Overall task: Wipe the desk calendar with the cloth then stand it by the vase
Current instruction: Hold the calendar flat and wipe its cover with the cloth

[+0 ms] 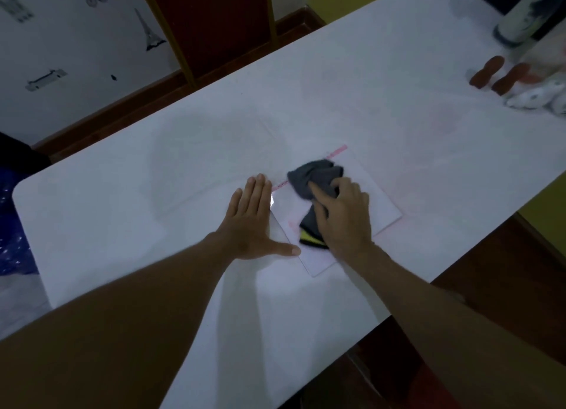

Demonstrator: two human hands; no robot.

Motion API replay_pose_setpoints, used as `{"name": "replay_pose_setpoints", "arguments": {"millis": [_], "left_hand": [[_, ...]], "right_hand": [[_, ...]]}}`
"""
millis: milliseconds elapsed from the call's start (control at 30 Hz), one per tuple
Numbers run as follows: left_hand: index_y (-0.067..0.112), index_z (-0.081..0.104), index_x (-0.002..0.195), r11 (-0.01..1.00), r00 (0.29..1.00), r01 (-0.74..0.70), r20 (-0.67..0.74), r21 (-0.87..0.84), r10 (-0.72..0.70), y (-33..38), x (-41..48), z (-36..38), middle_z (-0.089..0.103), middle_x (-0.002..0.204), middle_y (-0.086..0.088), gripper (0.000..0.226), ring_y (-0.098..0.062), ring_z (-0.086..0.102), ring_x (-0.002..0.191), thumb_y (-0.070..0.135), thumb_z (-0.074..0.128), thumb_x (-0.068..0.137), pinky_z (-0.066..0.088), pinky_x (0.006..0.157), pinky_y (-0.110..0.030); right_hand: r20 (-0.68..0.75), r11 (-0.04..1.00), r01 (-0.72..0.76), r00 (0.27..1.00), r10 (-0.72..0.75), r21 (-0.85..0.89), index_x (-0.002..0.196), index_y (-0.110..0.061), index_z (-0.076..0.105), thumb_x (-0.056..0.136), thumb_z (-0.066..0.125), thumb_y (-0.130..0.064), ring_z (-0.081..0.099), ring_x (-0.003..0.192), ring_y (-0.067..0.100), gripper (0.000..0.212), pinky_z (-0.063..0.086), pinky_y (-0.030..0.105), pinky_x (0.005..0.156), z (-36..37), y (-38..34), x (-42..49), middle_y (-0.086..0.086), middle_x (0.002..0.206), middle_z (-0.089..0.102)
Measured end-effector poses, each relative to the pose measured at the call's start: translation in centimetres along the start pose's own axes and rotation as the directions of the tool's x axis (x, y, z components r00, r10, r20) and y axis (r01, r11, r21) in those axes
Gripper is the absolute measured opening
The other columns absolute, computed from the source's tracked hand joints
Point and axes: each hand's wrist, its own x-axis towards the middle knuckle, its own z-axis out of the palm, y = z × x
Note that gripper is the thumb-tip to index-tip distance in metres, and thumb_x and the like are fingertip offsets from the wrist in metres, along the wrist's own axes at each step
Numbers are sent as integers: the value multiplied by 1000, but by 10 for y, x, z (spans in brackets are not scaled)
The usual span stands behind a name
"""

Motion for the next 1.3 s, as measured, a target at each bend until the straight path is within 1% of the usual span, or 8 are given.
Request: {"name": "replay_pose_setpoints", "arguments": {"millis": [100,233,400,567,767,967,1133,1300], "left_hand": [[15,-38,148,1000,1000,6,14,-1,-6,2,0,-2,-43,159,-4,153,-21,-42,145,108,31,49,-16,123,-45],[15,-39,148,1000,1000,12,11,-1,-12,0,-1,-2,-45,158,-1,154,-17,-45,143,109,32,49,-19,121,-42],[16,-36,151,1000,1000,1,27,1,-1,1,1,-3,-45,158,-2,154,-18,-45,142,107,34,49,-21,120,-41],[16,-37,150,1000,1000,10,2,4,-10,0,-1,-1,-46,157,0,152,-14,-47,140,107,36,51,-24,118,-38],[17,-32,152,999,999,-24,-36,-23,24,-2,0,3,-45,155,1,137,-15,-43,143,102,31,65,-23,117,-36],[18,26,159,987,946,-108,-317,-116,66,-13,0,-12,21,168,-7,65,-25,14,156,50,22,103,13,126,-43],[28,-3,162,1000,966,-2,-259,-26,-4,-17,23,-16,-13,170,-1,60,-24,-14,156,47,5,106,-7,125,-44],[29,-4,162,995,918,4,-395,101,36,-22,26,-1,-10,170,0,59,-21,-13,157,44,-3,105,-1,127,-47]], "right_hand": [[34,994,112,993,-111,-17,122,-29,68,91,62,-22,47,87,29,32,31,36,71,-8,18,10,10,100,54],[-23,986,-168,986,168,-9,120,-30,67,90,57,-19,47,94,33,33,37,42,79,-6,18,43,10,103,50],[112,968,247,961,-252,52,122,-29,67,88,63,-19,48,89,28,37,38,37,72,-10,22,12,9,102,54],[23,998,-41,999,40,43,121,-29,68,88,61,-17,48,91,33,36,36,39,75,-7,18,33,11,102,52],[111,974,204,970,-215,97,122,-32,67,88,64,-20,48,88,26,37,38,35,71,-6,22,18,6,101,53],[81,985,161,983,-166,65,125,-35,65,90,61,-26,48,89,25,36,35,35,72,-6,21,14,4,103,53],[48,995,82,995,-85,52,125,-34,66,90,62,-24,47,89,25,36,34,34,72,-4,8,9,5,103,54],[12,998,16,1000,-17,65,123,-30,67,87,62,-20,47,90,29,37,34,35,72,4,-20,-27,9,102,54]]}}
